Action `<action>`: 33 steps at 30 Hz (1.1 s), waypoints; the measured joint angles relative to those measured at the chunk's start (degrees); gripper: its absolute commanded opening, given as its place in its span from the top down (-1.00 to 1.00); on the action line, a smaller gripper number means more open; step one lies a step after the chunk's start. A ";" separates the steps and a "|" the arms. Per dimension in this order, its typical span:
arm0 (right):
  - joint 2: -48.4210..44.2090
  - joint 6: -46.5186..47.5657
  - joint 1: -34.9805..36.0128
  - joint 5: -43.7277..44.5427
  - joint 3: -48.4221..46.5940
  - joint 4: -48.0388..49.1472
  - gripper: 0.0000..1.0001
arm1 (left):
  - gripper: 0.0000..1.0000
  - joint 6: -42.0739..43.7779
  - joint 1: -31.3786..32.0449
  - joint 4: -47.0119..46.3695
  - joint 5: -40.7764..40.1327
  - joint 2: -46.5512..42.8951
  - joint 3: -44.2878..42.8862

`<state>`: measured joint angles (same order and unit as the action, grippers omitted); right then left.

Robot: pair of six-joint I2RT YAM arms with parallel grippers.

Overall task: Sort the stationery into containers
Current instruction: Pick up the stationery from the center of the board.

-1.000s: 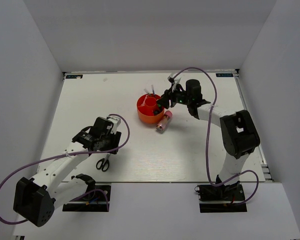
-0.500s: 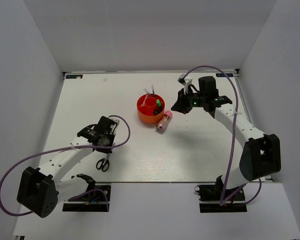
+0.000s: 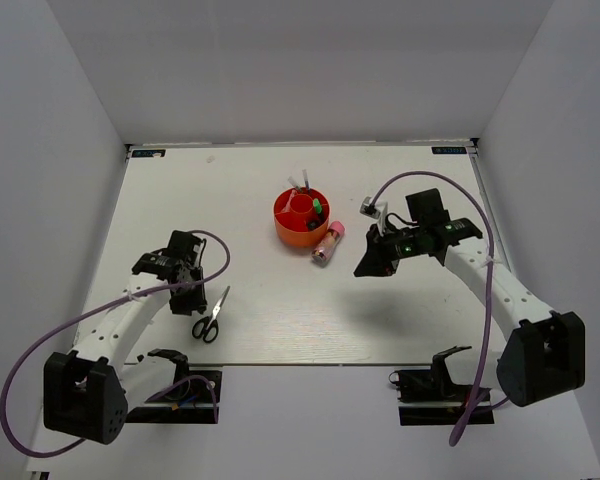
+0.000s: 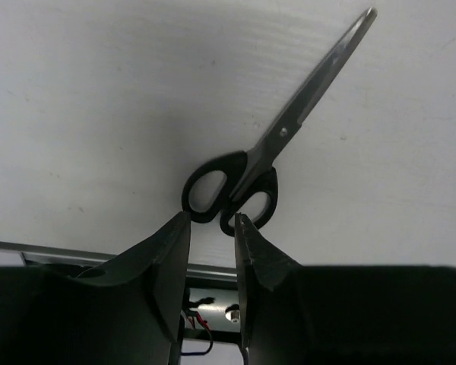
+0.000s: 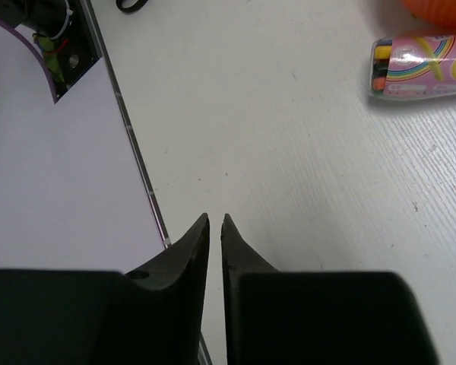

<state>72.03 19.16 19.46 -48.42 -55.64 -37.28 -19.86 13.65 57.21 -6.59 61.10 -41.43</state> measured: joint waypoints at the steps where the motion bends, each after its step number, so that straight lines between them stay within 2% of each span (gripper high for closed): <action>1: -0.02 0.22 -0.11 -0.07 0.02 -0.22 0.70 | 0.18 -0.44 -0.20 0.37 0.61 0.11 0.42; 8: -1.44 0.98 -0.94 -0.81 0.35 -0.35 0.61 | 0.18 -3.19 -0.52 2.89 2.56 0.72 2.56; 14: -2.01 1.31 -1.40 -1.73 0.37 -0.33 0.61 | 0.46 -3.74 -0.79 4.09 3.21 1.03 2.73; 23: -2.01 2.12 -1.49 -2.75 0.44 -0.35 0.58 | 0.51 -3.13 -0.79 4.44 4.46 3.10 2.71; 27: -2.01 2.27 -1.51 -2.80 0.90 -0.37 0.58 | 0.44 -2.69 0.26 4.17 6.88 4.15 2.71; 33: -1.90 2.34 -1.46 -2.82 1.07 -0.39 0.58 | 0.28 -2.10 5.57 4.02 10.56 6.27 2.71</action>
<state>70.13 21.50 18.00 -51.24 -54.57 -37.67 -21.96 19.22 61.23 3.97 67.37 -38.72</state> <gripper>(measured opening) 0.210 0.350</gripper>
